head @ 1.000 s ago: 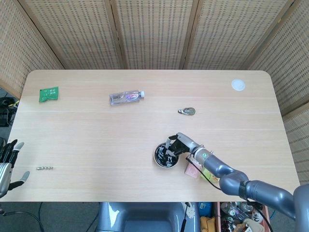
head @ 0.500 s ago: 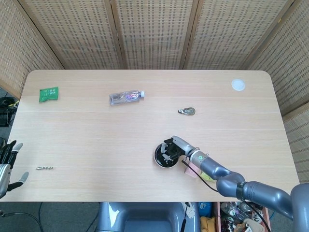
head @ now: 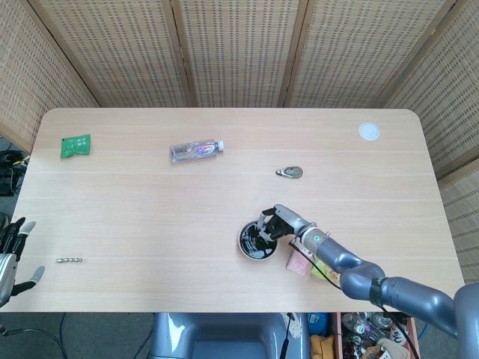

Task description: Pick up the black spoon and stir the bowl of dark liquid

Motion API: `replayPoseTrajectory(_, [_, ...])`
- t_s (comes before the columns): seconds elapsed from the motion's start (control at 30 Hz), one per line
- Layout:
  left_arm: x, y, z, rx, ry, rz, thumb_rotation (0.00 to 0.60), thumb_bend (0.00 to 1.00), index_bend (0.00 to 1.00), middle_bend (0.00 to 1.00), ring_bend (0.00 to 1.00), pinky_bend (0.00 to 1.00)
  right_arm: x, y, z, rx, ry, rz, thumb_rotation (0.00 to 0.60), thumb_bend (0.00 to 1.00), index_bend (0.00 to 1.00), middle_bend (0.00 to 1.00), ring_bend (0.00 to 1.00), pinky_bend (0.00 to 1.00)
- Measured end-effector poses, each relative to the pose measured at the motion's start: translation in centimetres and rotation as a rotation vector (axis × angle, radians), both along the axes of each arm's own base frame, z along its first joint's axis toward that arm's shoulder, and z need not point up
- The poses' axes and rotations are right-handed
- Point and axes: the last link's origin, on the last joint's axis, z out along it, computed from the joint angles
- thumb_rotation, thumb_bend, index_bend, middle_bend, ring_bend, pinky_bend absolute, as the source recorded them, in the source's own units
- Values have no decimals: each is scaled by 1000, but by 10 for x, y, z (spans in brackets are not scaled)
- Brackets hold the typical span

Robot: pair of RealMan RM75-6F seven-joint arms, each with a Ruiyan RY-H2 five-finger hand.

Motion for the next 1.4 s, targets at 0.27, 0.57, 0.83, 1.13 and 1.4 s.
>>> replayPoseTrajectory(0.27, [2, 2, -2, -5, -1, -9, 600, 320, 0, 0, 0, 0, -9, 5, 9, -5, 6, -16, 600, 694, 667, 946, 962, 1000])
replayPoseTrajectory(0.57, [2, 2, -2, -7, -2, -10, 600, 321, 0, 0, 0, 0, -3, 15, 6, 19, -14, -8, 600, 694, 667, 946, 962, 1000])
replayPoseTrajectory(0.83, [0, 0, -1, -3, 0, -1, 600, 321, 0, 0, 0, 0, 1, 14, 0, 27, -14, 5, 600, 693, 667, 946, 962, 1000])
replayPoseTrajectory(1.13, [2, 0, -1, -5, -2, -8, 600, 321, 0, 0, 0, 0, -11, 10, 11, 23, 19, 0, 600, 693, 667, 942, 962, 1000])
replayPoseTrajectory(1.4, [5, 2, -3, -7, -2, -19, 600, 321, 0, 0, 0, 0, -25, 12, 23, 9, 28, -22, 600, 693, 667, 939, 962, 1000])
